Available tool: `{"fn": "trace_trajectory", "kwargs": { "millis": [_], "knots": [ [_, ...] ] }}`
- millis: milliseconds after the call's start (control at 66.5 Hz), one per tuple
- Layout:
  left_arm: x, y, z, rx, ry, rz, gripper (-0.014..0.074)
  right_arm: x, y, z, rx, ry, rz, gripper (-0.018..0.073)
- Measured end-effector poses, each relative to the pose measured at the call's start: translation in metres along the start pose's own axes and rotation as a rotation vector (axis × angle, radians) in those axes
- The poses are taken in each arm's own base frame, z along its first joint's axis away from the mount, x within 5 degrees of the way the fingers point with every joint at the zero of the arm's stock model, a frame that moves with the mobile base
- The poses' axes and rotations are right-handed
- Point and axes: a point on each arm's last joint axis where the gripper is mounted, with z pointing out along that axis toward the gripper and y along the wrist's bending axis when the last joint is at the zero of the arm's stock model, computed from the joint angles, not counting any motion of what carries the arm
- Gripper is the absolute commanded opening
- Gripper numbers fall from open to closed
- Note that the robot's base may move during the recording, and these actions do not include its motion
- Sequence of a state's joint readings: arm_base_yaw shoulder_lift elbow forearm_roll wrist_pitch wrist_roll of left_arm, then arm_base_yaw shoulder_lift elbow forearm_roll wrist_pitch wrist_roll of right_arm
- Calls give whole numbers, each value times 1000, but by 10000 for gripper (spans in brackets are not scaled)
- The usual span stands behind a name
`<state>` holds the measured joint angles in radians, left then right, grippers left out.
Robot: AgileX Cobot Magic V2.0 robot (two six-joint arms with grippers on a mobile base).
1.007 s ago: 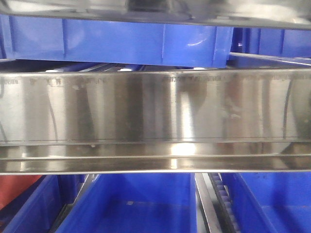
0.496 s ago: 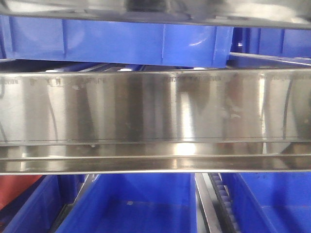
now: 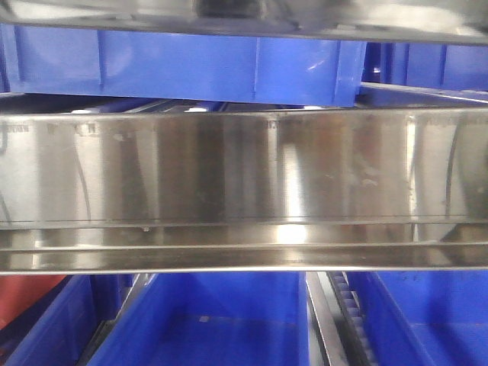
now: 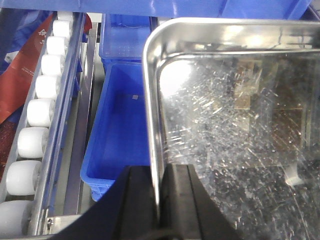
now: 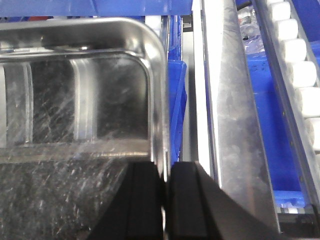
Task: Stack silver trays without gaps
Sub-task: 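Pull the held tray back out of the shelf toward the robot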
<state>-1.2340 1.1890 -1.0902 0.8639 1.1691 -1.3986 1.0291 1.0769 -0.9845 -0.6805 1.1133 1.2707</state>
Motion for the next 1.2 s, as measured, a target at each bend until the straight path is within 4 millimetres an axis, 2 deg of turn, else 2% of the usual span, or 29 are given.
{"fn": "trace_trajectory", "kwargs": {
  "millis": [1202],
  "knots": [
    [0,0,0,-2,0,0,-9,0,0,1,-1,-1,-3,-15]
  ]
}}
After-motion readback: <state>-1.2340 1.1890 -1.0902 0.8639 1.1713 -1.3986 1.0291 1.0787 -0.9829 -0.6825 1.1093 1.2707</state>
